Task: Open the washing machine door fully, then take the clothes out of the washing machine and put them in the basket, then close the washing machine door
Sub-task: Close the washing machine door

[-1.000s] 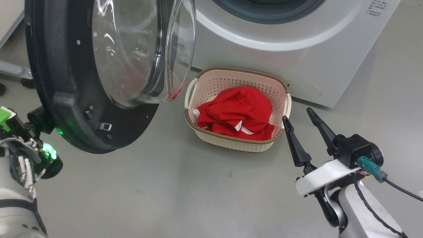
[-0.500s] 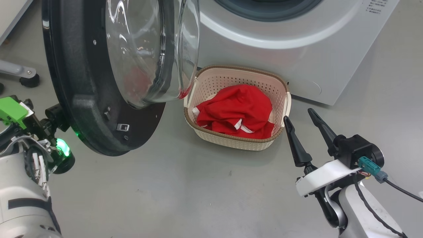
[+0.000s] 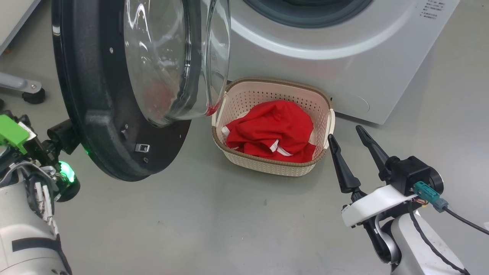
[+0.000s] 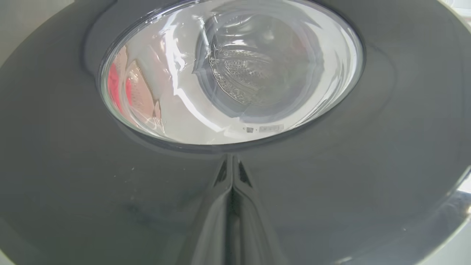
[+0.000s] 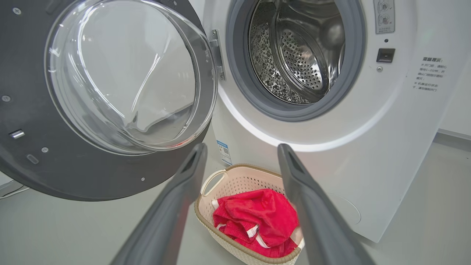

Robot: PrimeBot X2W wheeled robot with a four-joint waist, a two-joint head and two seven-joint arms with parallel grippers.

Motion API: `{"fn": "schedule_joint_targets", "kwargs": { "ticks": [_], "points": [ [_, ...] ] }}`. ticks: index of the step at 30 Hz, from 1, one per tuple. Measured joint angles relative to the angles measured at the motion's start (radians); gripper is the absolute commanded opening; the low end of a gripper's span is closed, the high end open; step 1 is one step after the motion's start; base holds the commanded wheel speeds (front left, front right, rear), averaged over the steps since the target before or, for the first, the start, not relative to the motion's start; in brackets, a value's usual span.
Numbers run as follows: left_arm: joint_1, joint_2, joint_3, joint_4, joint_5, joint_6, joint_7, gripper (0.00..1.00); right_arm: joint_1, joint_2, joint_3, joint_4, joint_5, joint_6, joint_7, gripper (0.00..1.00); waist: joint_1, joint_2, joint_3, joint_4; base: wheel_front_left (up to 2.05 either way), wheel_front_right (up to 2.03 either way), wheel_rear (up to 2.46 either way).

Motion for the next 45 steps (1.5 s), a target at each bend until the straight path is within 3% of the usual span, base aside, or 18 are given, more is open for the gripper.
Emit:
{"fn": "schedule_joint_targets", "kwargs": {
  "ticks": [10, 24, 35, 45],
  "points": [
    [0.114, 0.003, -0.129, -0.230, 0.200, -0.001, -0.182, 0.00, 0.007, 0.011, -0.002, 0.011, 0.008, 0.000, -0.006, 1.00, 0.0000, 0.0000, -0.024, 0.003, 0.00, 0.00, 0.00],
    [0.331, 0.117, -0.348, -0.546, 0.434, -0.001, -0.524, 0.00, 0.009, 0.024, -0.001, 0.016, 0.009, 0.000, -0.011, 1.00, 0.0000, 0.0000, -0.031, -0.003, 0.00, 0.00, 0.00],
    [0.447, 0.164, -0.444, -0.670, 0.521, -0.001, -0.811, 0.00, 0.009, 0.025, -0.003, 0.024, 0.009, 0.000, -0.018, 1.00, 0.0000, 0.0000, -0.038, -0.010, 0.00, 0.00, 0.00],
    [0.579, 0.196, -0.562, -0.687, 0.622, -0.001, -1.008, 0.00, 0.010, 0.026, -0.002, 0.030, 0.009, 0.000, -0.018, 1.00, 0.0000, 0.0000, -0.049, -0.014, 0.00, 0.00, 0.00]
  ]
}}
